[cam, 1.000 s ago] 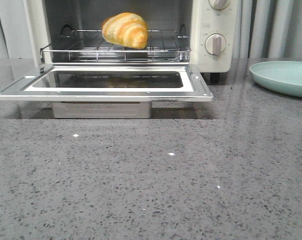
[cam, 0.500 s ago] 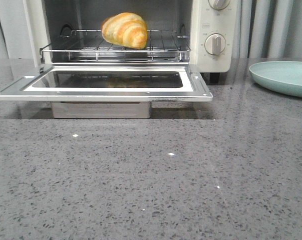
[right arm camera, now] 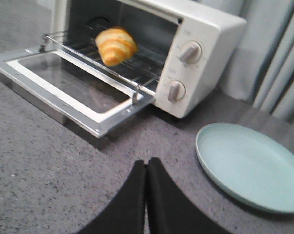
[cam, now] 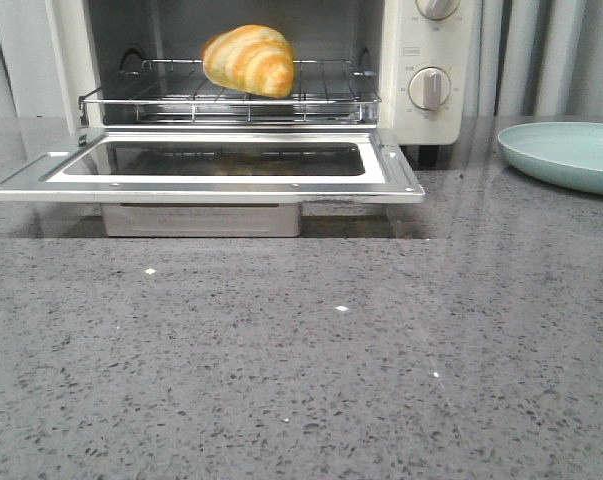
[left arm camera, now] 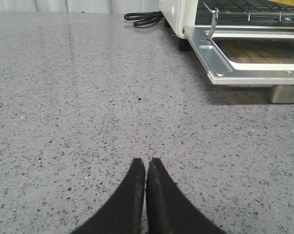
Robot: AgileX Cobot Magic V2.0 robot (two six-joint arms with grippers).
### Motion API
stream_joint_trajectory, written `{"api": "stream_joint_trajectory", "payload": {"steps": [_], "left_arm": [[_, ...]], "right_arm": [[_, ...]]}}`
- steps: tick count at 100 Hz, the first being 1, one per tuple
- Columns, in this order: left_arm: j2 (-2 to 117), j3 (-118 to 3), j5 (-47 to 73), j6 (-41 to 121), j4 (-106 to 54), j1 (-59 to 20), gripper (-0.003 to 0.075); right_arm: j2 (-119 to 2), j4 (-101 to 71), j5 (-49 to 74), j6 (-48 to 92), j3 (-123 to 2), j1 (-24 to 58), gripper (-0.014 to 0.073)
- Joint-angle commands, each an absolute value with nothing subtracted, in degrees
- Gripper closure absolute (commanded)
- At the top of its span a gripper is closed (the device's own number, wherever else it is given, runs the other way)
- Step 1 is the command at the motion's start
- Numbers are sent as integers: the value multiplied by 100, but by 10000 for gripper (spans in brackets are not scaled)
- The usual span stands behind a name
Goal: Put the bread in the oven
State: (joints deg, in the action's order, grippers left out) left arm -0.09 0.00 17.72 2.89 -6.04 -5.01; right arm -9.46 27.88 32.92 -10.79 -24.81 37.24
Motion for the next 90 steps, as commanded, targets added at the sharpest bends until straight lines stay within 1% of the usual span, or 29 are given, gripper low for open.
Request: {"api": "stream_joint_trajectory", "payload": {"steps": [1, 8, 14, 22, 29, 38, 45, 63, 73, 90], "left_arm": [[-160, 130, 1296, 234, -654, -483, 741], [-160, 130, 1296, 234, -654, -483, 741], [-160, 130, 1296, 234, -654, -483, 741], [-160, 130, 1296, 234, -654, -483, 741], [-160, 130, 1296, 234, -654, -483, 742], [-160, 130, 1296, 234, -654, -483, 741], [-160, 130, 1296, 234, -654, -483, 741], [-160, 130, 1296, 234, -654, -483, 741], [-160, 130, 1296, 234, -654, -483, 741], [-160, 130, 1296, 234, -654, -483, 742]], "right_arm": [[-1021, 2500, 2458, -1291, -2166, 3014, 641], [-1021, 1750, 1921, -1291, -1679, 2236, 641], [-1021, 1472, 1338, -1291, -1236, 1582, 641], [-1021, 1457, 304, -1291, -563, 956, 641], [-920, 1337, -73, -1291, -165, 485, 641], [-669, 1177, 0, -1291, 94, 181, 641], [-407, 1109, 283, -1291, 189, -19, 641], [153, 900, 1334, -1268, 203, -395, 641], [156, 853, 1827, -1257, 203, -438, 641], [156, 853, 1764, -1040, 203, -438, 641]]}}
